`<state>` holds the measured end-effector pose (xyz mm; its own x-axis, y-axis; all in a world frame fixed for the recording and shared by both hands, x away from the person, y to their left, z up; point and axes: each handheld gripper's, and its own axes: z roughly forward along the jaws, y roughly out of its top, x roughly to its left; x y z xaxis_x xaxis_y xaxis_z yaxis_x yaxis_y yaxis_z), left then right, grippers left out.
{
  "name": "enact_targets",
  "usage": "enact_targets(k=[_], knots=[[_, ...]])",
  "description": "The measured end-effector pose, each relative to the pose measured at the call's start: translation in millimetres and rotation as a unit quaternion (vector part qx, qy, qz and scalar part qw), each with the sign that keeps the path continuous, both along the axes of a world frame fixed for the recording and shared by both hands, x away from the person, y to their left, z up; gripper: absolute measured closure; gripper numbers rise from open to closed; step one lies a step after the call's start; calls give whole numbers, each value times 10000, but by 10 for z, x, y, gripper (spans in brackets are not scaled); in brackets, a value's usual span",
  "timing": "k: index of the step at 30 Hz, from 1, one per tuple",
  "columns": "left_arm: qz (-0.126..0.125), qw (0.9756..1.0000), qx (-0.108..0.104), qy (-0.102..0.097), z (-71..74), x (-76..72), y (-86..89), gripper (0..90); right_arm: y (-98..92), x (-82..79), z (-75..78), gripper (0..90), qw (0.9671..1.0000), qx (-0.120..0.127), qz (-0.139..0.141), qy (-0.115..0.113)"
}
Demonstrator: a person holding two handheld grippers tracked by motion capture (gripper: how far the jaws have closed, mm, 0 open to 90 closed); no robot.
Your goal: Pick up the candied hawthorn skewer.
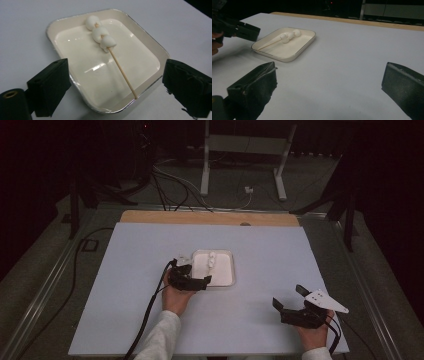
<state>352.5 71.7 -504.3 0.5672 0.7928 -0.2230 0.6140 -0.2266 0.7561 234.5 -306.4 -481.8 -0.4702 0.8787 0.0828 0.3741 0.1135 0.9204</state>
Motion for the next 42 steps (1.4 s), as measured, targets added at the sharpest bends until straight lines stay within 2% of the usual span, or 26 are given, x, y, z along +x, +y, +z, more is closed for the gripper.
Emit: enact_targets(k=[3, 4, 7, 8, 11, 13, 16, 17, 22, 27, 29, 30, 31, 33, 34, 36, 37, 39, 42], knots=[[-15, 10000, 49, 71, -15, 14, -39, 169, 1, 0, -2, 0, 10000, -4, 3, 8], [-97, 9997, 128, 165, -27, 33, -74, 195, 2, 1, -2, 0, 10000, -3, 5, 8], [-209, 9994, 180, 221, -35, 39, -112, 389, 3, 2, -4, 0, 10000, -6, 2, 22], [-271, 9985, 299, 377, -45, 46, -154, 465, 3, 2, -5, 0, 10000, -4, 2, 24], [-277, 9977, 384, 477, -63, 53, -188, 573, 0, 2, -4, 0, 10000, -1, 0, 20], [-297, 9964, 479, 638, -93, 62, -224, 631, -4, 3, -4, 0, 10000, -7, -3, 12], [-272, 9960, 510, 677, -86, 61, -242, 704, -9, 3, -3, 0, 10000, 1, -13, 19], [-258, 9950, 654, 712, -70, 58, -267, 734, -10, 3, -3, 0, 10000, 2, -13, 21], [-227, 9922, 960, 766, -42, 66, -305, 879, -3, 4, -6, 0, 10000, -7, -5, 16], [-170, 9923, 928, 800, -42, 74, -310, 900, 0, 3, -6, 0, 10000, -4, 3, 27], [-151, 9930, 847, 810, -49, 78, -293, 900, -3, 4, -7, 0, 10000, -4, 2, 29], [-122, 9936, 721, 857, -54, 80, -278, 900, -7, 3, -5, 0, 10000, -2, -3, 27], [-122, 9936, 721, 857, -54, 80, -278, 900, -10, 2, -4, 0, 10000, 5, -3, 30], [-87, 9950, 507, 857, -52, 78, -232, 900, -15, 3, -4, 0, 10000, 18, -8, 33], [-85, 9958, 328, 851, -33, 72, -184, 900, -16, 5, -5, 0, 10000, 27, -11, 36], [-75, 9962, 254, 829, -20, 65, -165, 900, -19, 8, -9, 0, 10000, 50, -7, 54], [-114, 9968, 106, 784, 14, 54, -119, 900, -19, 8, -9, 0, 10000, 57, -4, 59], [-169, 9973, -53, 707, 50, 39, -75, 900, -14, 7, -7, 0, 10000, 61, -3, 57], [-207, 9978, -128, 611, 98, 15, -28, 900, -7, 9, -10, 0, 10000, 62, 9, 64]])
